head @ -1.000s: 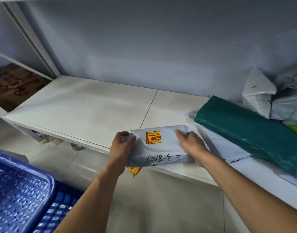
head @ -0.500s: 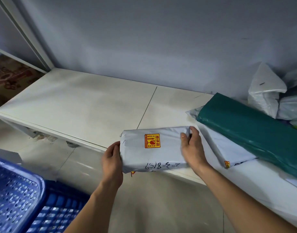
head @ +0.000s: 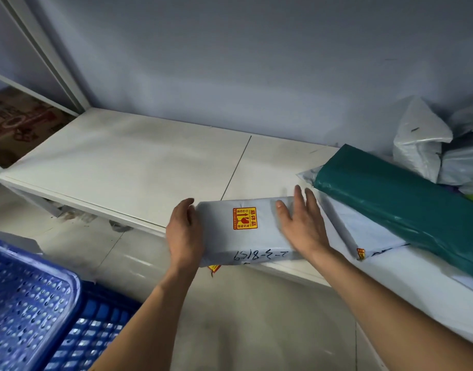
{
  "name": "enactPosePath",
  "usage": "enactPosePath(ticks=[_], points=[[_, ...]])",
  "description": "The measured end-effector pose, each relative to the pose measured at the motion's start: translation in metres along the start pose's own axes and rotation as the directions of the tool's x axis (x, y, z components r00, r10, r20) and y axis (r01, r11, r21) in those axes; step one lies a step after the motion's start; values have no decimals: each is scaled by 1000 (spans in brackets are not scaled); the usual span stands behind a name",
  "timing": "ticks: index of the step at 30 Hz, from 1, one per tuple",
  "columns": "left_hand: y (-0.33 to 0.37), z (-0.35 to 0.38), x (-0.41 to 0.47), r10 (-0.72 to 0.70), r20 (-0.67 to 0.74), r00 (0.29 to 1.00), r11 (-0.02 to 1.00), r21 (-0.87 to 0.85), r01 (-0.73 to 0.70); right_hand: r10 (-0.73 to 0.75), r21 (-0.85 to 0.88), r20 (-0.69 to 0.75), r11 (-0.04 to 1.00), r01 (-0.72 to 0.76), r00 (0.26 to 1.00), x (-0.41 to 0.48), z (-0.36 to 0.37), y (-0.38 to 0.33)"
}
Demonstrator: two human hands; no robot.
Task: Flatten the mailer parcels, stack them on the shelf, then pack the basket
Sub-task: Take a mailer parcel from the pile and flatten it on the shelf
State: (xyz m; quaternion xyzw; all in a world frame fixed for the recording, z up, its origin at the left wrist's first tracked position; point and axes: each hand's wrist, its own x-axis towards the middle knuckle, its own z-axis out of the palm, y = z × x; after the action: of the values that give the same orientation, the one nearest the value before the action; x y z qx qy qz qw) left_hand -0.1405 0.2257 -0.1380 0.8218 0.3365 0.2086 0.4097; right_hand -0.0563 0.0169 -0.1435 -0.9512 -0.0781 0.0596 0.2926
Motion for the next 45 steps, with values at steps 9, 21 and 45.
enactPosePath(ticks=[9,21,45], points=[[-17,23,-9,-16,379,925,1000,18,10,-90,100,91,992,81,992,-12,12,11],[-16,19,-1,-185,388,903,929,-231,290,166,541,186,805,-243,968,-5,5,11],[-15,19,38,-104,370,923,988,-65,138,215,658,90,720,-220,972,12,22,1]])
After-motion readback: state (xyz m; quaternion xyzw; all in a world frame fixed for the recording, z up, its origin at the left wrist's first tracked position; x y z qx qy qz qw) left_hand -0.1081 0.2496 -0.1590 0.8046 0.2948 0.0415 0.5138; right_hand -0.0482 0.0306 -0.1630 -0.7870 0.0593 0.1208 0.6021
